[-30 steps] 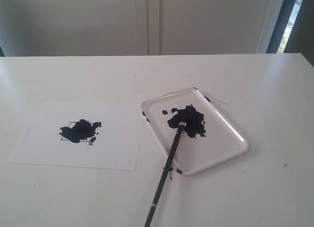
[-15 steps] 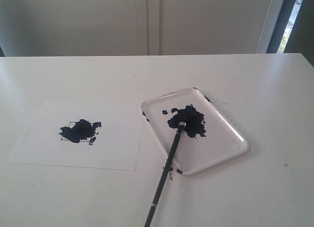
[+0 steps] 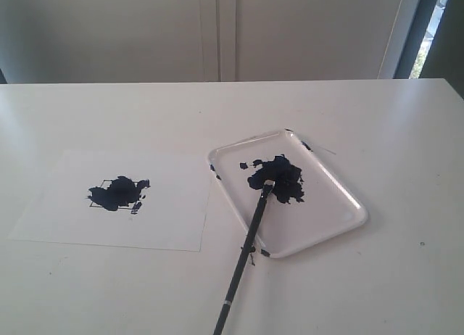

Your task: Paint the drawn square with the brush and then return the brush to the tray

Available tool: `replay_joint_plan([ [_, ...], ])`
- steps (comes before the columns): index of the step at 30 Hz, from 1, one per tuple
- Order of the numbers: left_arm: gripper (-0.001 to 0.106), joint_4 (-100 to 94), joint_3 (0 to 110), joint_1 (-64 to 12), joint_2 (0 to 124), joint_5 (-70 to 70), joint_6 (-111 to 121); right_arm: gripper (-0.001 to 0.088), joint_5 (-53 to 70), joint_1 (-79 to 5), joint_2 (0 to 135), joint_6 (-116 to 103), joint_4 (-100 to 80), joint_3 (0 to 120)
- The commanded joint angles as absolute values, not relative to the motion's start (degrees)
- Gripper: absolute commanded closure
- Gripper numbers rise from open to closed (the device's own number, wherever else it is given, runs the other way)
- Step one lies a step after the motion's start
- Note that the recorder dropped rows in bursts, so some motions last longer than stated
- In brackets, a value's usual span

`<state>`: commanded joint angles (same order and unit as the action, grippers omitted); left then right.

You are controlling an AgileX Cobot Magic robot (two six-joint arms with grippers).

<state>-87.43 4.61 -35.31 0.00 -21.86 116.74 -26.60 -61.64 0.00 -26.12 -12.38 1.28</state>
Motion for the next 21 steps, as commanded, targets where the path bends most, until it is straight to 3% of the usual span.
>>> replay_joint_plan([
  [21,0.105,-99.95,0.00,-35.31,0.00,-19.21,116.21,0.0868,-26.60,-61.64,0.00,-26.12,-12.27,1.28],
])
